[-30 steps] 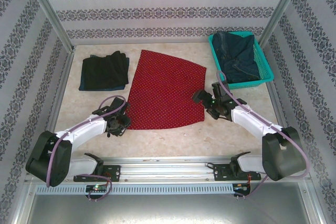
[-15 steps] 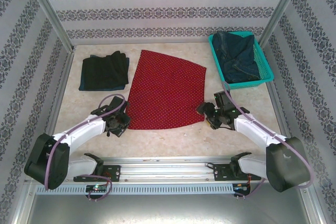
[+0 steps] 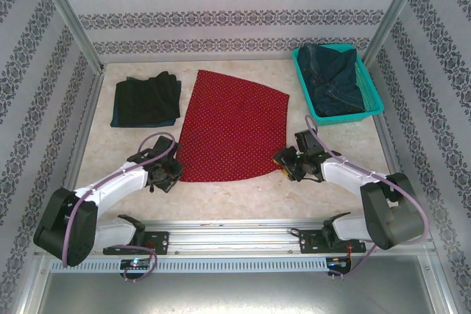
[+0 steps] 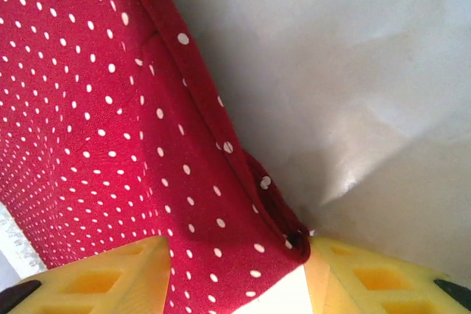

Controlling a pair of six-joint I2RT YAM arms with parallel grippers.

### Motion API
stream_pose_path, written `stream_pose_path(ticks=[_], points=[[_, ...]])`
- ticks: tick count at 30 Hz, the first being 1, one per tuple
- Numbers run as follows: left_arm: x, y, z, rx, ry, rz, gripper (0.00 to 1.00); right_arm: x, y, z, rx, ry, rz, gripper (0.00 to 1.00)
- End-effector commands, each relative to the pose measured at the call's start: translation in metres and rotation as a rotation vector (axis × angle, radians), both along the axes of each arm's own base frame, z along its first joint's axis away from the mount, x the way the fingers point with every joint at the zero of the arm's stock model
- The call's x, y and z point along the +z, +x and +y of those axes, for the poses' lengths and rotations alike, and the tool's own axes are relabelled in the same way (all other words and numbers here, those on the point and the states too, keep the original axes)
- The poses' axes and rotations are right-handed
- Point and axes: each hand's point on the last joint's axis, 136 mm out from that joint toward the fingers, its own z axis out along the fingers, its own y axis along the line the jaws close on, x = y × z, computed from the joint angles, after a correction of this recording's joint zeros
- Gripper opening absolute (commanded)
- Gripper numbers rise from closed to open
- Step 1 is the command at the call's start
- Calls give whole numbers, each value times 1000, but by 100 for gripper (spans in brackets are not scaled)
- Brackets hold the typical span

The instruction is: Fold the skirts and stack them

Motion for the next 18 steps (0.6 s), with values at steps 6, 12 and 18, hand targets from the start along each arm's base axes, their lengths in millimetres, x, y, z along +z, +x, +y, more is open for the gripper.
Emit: stream_pose_path(ticks=[6,12,18], points=[[2,2,2,20,-14,-23,0,-5,-9,-7,-19,-62,1,54],[2,4,1,19,-13,-28,0,-8,-8,-4,-5,-54,0,51],[2,4,2,17,-15,-34,0,-10,-1,0,14,-69,-35,34]])
